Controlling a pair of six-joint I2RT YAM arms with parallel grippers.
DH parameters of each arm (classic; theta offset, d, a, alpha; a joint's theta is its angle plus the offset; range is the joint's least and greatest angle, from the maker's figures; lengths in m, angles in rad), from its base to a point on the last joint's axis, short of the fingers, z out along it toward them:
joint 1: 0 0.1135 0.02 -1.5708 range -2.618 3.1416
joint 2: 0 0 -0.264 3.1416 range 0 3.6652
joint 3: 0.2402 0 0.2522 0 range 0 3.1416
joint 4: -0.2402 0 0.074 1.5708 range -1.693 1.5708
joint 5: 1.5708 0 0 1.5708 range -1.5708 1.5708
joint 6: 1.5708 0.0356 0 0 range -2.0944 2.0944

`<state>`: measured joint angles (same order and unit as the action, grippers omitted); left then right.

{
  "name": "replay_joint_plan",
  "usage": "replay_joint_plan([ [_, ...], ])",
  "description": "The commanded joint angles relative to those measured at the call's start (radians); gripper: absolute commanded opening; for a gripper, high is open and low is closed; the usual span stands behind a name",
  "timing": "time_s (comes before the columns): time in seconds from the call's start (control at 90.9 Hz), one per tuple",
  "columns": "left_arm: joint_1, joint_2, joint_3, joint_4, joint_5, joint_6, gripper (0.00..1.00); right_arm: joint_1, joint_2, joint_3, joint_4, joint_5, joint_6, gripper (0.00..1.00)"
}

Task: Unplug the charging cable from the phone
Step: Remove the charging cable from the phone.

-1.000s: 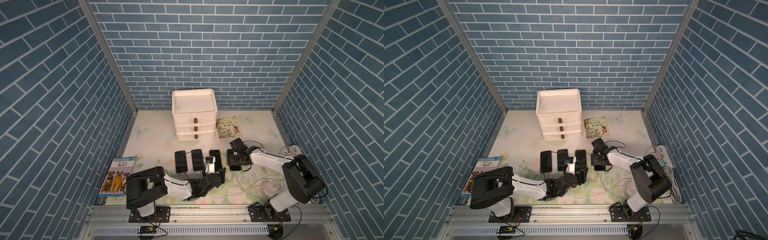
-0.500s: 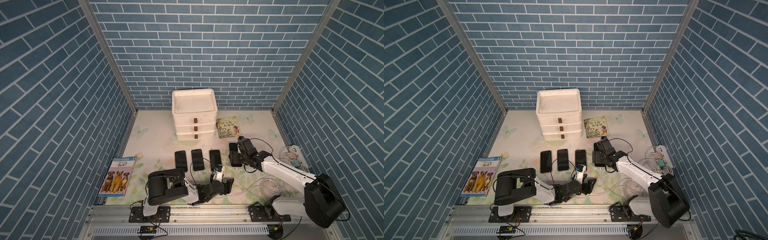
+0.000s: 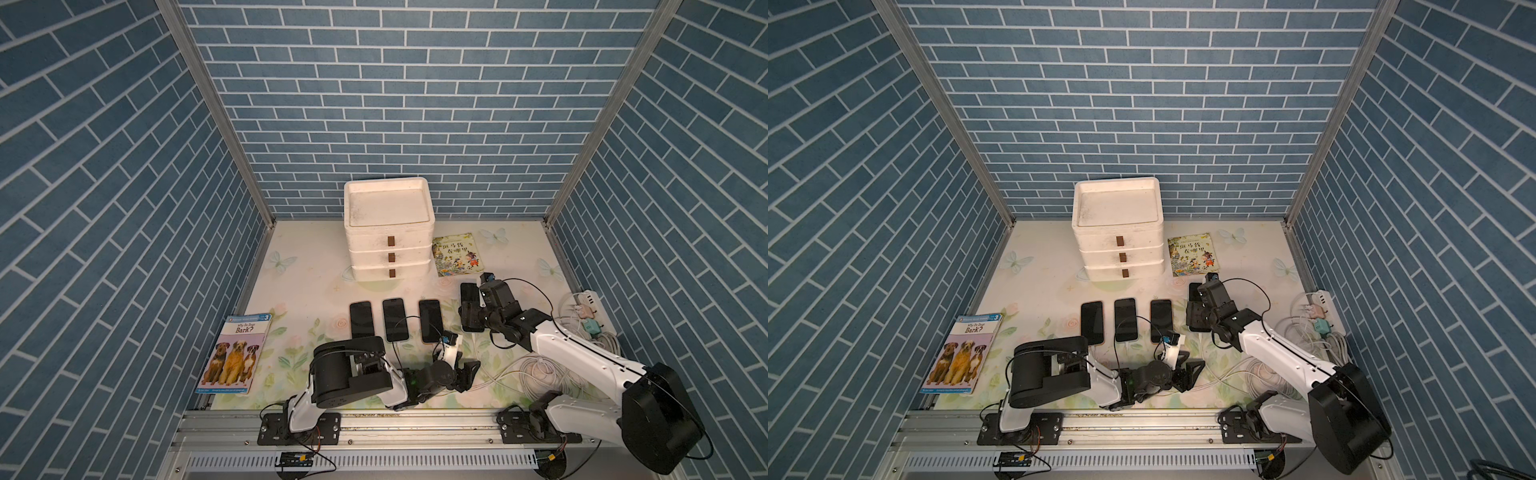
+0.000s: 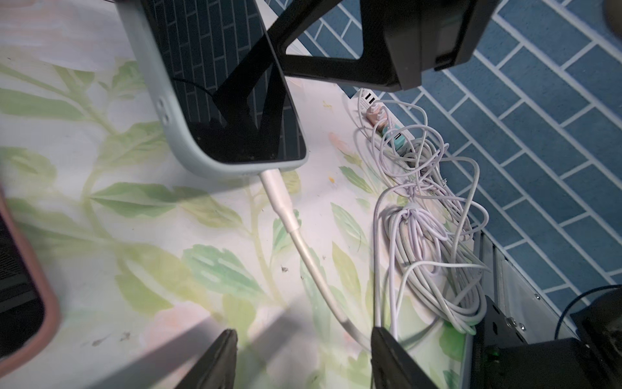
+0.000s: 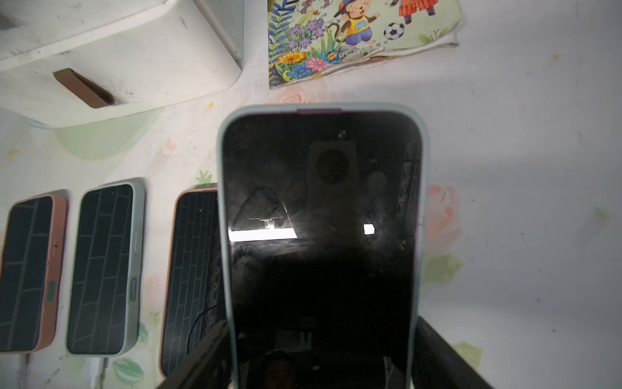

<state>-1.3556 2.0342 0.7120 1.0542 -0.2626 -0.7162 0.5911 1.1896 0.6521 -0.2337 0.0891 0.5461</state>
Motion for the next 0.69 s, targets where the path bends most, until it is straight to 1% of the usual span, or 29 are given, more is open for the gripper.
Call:
replay_joint_plan([
  [0.0,-0.007,0.024,0.019,0.009,0.021,0.013,0.64,0.004,-0.041,-0.019,0.073,0.003,0.034,0.21],
  [0.132,-0.005,0.04,0.027,0.032,0.035,0.014,0.62,0.003,-0.052,-0.027,0.076,-0.002,0.035,0.2],
  [0.22,-0.005,0.049,0.037,0.041,0.045,0.018,0.59,0.004,-0.06,-0.033,0.077,-0.004,0.035,0.2],
  [0.517,0.003,0.06,0.041,0.081,0.058,0.01,0.42,0.004,-0.087,-0.06,0.101,-0.018,0.046,0.19],
  [0.682,0.014,0.061,0.042,0.109,0.083,-0.009,0.38,0.004,-0.098,-0.067,0.106,-0.022,0.046,0.19],
])
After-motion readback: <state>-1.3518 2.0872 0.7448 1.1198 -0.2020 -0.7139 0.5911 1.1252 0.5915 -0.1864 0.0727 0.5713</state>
